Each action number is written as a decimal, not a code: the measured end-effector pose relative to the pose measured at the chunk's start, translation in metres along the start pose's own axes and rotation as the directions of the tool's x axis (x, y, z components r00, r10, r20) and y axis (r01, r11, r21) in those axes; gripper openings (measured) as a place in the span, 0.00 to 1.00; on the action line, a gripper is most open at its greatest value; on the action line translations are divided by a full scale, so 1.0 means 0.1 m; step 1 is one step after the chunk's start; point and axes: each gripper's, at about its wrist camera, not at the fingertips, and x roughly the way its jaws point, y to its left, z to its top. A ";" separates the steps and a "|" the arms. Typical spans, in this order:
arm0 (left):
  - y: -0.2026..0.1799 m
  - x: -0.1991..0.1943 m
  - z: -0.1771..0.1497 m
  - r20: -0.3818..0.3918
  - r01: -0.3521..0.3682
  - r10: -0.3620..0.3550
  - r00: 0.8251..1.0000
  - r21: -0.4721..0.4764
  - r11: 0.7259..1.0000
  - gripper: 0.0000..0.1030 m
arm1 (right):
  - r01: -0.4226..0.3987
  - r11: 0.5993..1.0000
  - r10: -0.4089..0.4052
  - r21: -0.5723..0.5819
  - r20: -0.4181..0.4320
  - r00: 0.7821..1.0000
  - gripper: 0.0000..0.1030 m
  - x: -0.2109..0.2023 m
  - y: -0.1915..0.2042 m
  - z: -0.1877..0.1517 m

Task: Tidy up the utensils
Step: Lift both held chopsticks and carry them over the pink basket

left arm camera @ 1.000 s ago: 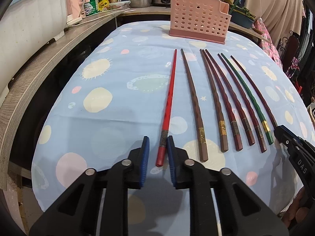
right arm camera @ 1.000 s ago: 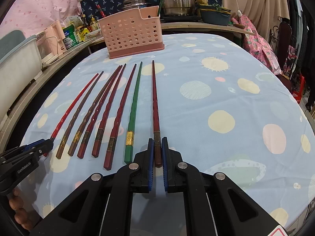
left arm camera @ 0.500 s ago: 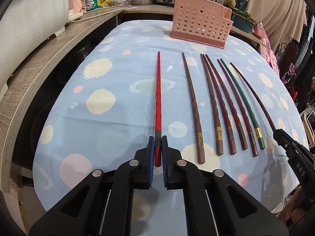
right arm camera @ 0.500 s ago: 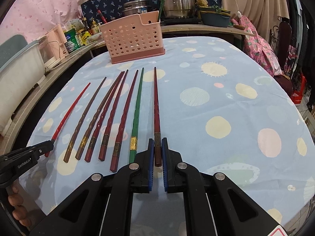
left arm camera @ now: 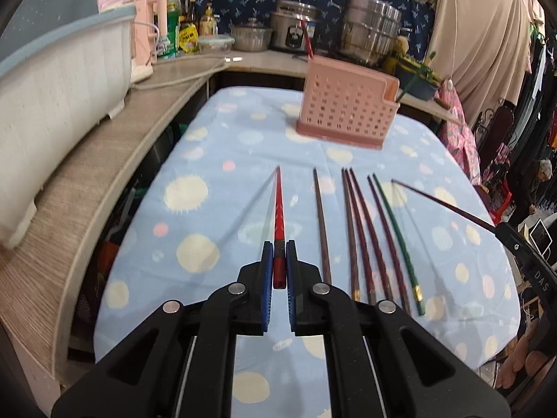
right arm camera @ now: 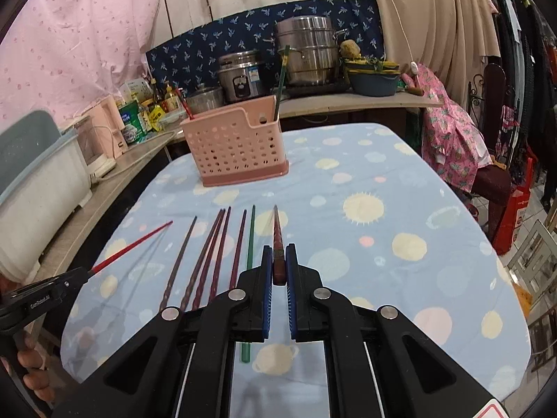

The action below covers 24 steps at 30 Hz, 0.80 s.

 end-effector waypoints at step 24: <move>-0.13 -0.12 1.38 0.188 0.024 -0.029 0.982 0.030 0.999 0.07 | -0.070 0.997 0.064 0.034 0.154 0.986 0.07 0.06 -0.04 1.20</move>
